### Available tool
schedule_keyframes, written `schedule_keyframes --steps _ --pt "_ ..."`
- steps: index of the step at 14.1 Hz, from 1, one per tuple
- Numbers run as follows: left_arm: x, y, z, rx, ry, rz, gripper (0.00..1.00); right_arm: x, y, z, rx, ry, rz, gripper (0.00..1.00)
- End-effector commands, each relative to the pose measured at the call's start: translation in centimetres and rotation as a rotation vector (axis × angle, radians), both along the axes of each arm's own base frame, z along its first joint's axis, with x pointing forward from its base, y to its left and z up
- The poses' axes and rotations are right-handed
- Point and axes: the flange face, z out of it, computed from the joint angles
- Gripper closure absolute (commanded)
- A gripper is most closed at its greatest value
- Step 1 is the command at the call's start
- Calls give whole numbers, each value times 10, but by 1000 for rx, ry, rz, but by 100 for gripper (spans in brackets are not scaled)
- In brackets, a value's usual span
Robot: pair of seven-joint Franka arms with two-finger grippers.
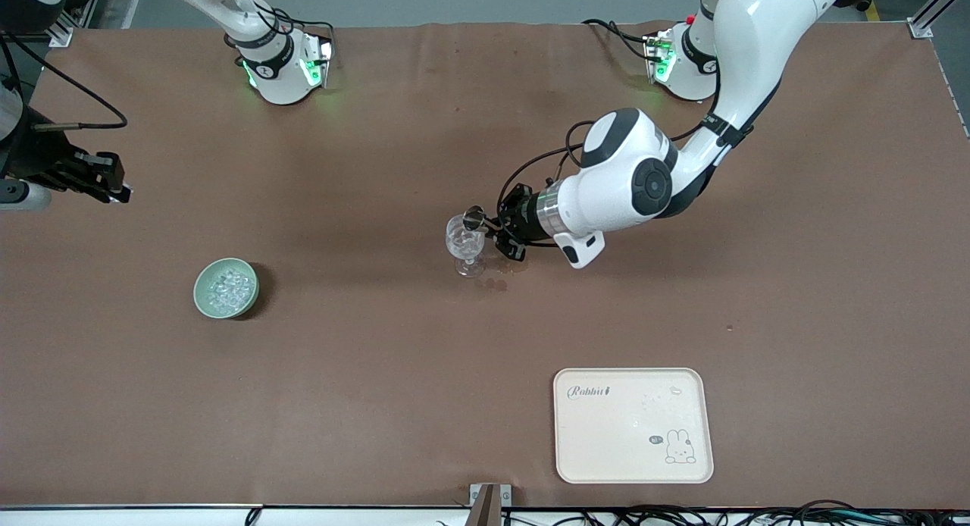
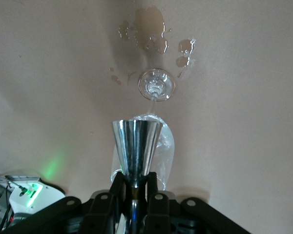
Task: Pour wine and add ice with both arms
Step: 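Tilt the jigger over the glass rim with the left gripper to pour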
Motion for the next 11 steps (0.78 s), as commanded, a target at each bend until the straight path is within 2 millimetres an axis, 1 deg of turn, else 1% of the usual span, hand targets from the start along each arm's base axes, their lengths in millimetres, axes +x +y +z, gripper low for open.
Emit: schedule_keyframes --steps 1,2,5,11 --pt "-5 -6 8 33 -23 10 100 -4 -2 3 3 0 -1 99" --pt "-5 -6 7 41 -23 15 100 -4 -2 3 3 -2 -1 99" --pt "-12 -14 6 94 -38 27 100 -4 -1 3 3 -2 0 99" --pt "-13 -17 6 147 -50 70 100 -4 -2 3 3 -2 -1 99"
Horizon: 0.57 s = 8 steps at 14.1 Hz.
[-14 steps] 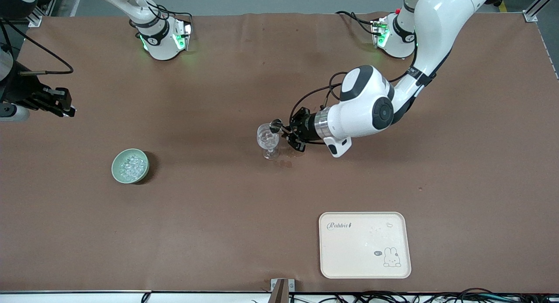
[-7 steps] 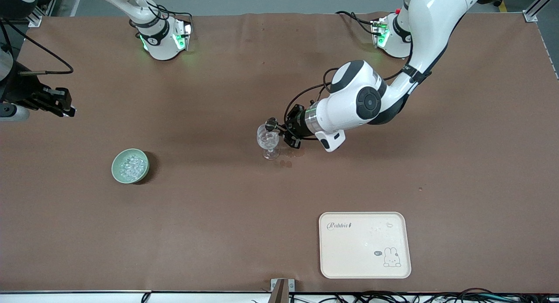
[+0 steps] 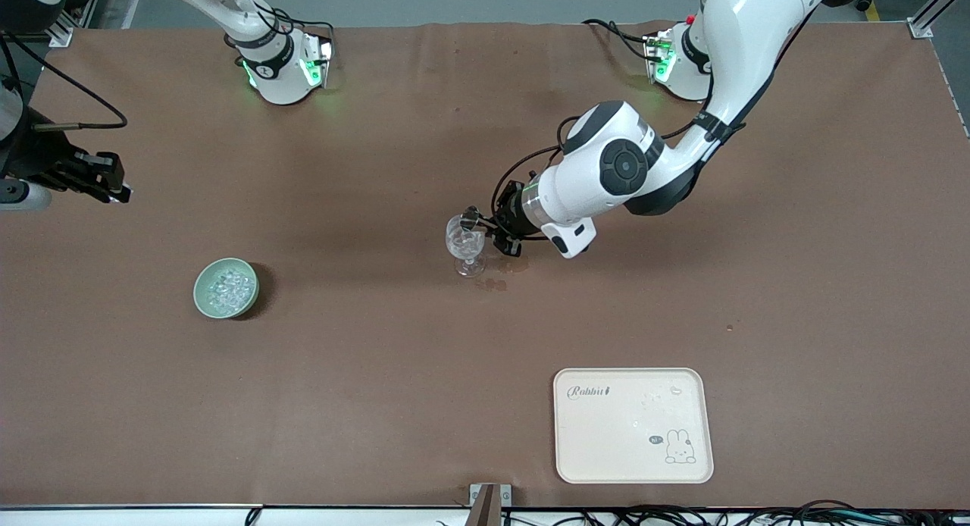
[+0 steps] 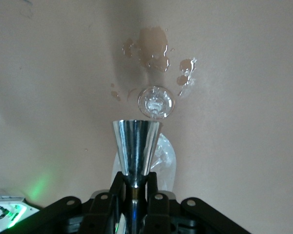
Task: Pour wine and add ice with both arms
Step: 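Tilt the jigger over the glass rim with the left gripper to pour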
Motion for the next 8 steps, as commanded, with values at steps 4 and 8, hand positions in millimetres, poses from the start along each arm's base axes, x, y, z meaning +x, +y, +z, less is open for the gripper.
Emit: schedule_keyframes --steps 4,8 --pt "3 0 1 42 -33 20 100 -3 -2 2 3 -1 -1 99" --pt "15 0 -4 -55 29 -5 100 -4 -2 1 3 1 -1 99"
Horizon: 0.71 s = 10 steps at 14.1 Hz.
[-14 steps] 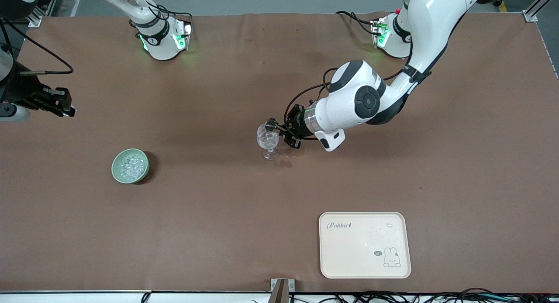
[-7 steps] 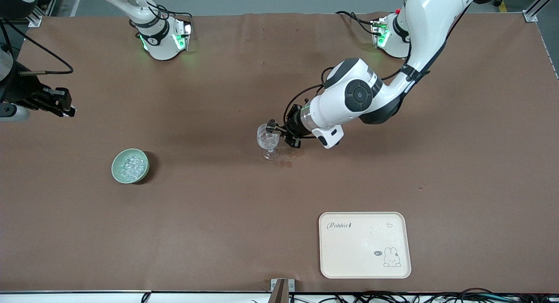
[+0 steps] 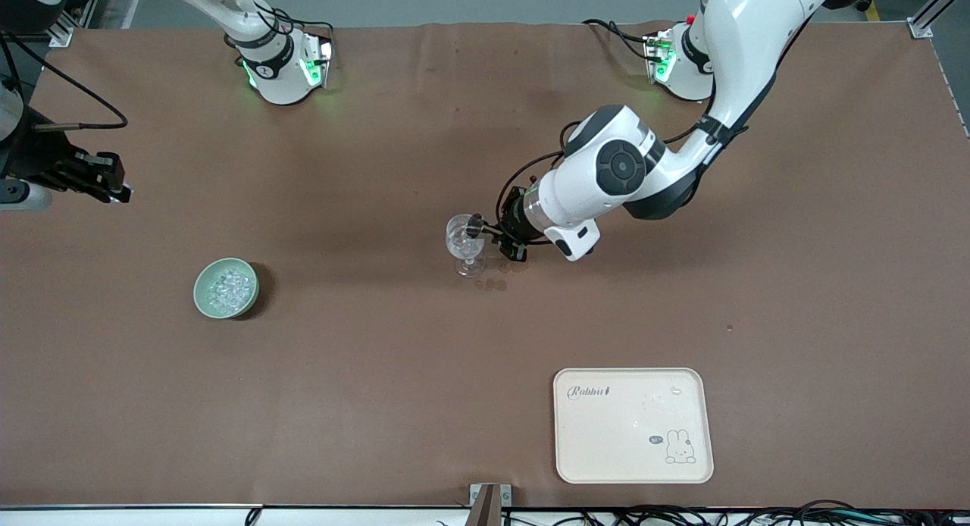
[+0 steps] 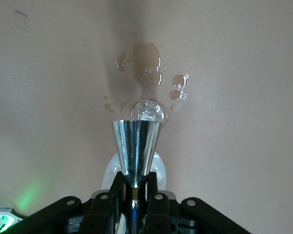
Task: Pour wine and add ice with both arms
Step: 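Move the jigger toward the tray while the right gripper carries ice toward the glass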
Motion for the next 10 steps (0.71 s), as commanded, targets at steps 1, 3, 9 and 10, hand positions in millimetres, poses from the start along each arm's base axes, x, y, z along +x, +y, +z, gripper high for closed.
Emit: schedule_keyframes --steps 1,3,9,10 --pt "7 -6 9 -122 45 -41 100 -4 -2 1 3 0 -3 99" --pt "17 8 14 -206 86 -92 100 -4 -1 3 5 -5 0 99" --pt "74 87 28 -410 70 -133 100 -2 23 4 6 -18 30 99" --pt "91 107 27 -449 48 -116 100 1 34 1 8 -21 47 99"
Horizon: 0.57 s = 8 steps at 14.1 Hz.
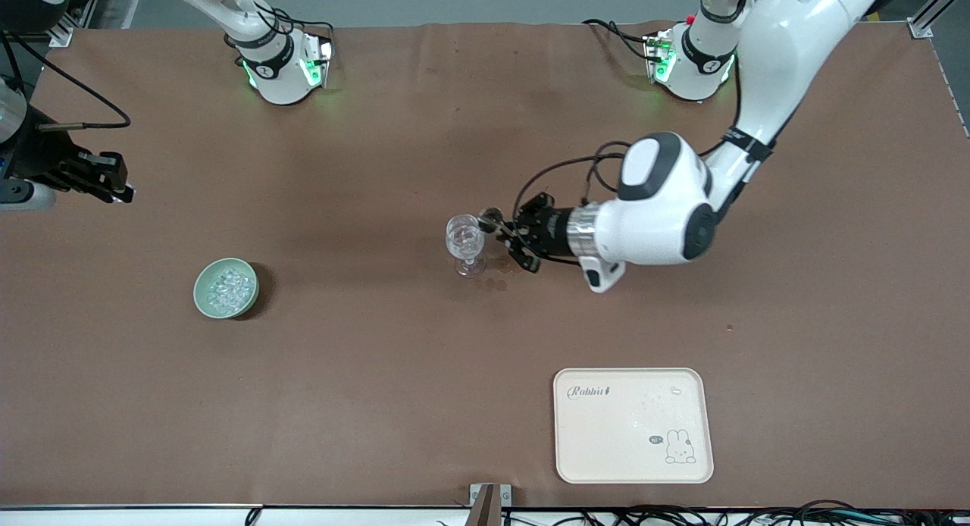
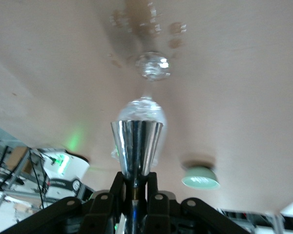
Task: Pour wine and add ice with both arms
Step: 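Move the jigger toward the tray while the right gripper carries ice toward the glass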
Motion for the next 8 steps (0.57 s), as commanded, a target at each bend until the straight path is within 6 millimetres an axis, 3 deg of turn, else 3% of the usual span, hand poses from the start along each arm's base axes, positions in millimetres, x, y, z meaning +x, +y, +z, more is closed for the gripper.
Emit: schedule_keyframes --steps 1,5,8 --pt "42 44 4 -118 -27 38 100 3 37 -1 7 -24 51 99" --pt "103 115 -16 -290 -40 179 100 20 133 -25 13 -45 51 99" --pt "128 169 -41 -336 -38 287 100 24 227 -41 13 -66 -21 99"
